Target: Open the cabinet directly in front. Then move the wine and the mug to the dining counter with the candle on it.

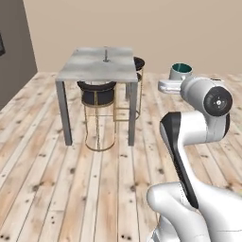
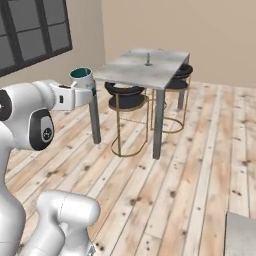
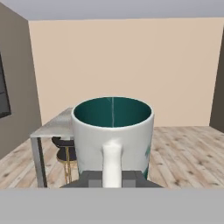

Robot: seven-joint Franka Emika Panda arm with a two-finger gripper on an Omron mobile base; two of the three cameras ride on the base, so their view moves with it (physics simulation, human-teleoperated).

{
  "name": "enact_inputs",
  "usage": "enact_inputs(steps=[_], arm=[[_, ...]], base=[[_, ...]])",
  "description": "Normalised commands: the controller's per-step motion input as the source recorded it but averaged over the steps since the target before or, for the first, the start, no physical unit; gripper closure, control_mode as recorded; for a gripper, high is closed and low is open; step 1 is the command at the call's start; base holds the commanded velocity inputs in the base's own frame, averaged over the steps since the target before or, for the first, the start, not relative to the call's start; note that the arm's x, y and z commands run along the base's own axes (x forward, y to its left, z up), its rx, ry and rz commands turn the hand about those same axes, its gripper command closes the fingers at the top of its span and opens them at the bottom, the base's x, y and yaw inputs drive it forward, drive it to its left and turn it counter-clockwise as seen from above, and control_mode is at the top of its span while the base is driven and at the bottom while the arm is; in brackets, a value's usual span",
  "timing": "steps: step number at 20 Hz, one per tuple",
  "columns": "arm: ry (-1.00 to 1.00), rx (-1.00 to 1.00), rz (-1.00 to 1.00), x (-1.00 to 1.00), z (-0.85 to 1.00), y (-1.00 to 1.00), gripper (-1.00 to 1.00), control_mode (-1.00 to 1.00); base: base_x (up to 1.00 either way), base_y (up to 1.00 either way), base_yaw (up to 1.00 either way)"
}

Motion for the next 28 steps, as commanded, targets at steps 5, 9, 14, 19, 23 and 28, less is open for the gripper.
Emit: enact_inputs(steps=[5,9,14,19,23,28], arm=[[0.00,0.00,0.00,0.00,0.00,0.00,1.00,1.00],[0.00,0.00,0.00,0.00,0.00,0.00,1.00,1.00],[0.00,0.00,0.00,0.00,0.00,0.00,1.00,1.00],[0.00,0.00,0.00,0.00,0.00,0.00,1.00,1.00],[0.00,0.00,0.00,0.00,0.00,0.00,1.00,1.00],[0.00,0.00,0.00,0.00,0.00,0.00,1.00,1.00]], base=[[1.00,-0.72,0.00],[1.00,-0.48,0.00],[1.00,-0.46,0.00],[1.00,-0.58,0.10],[1.00,-0.73,0.12],[1.00,-0.74,0.14]])
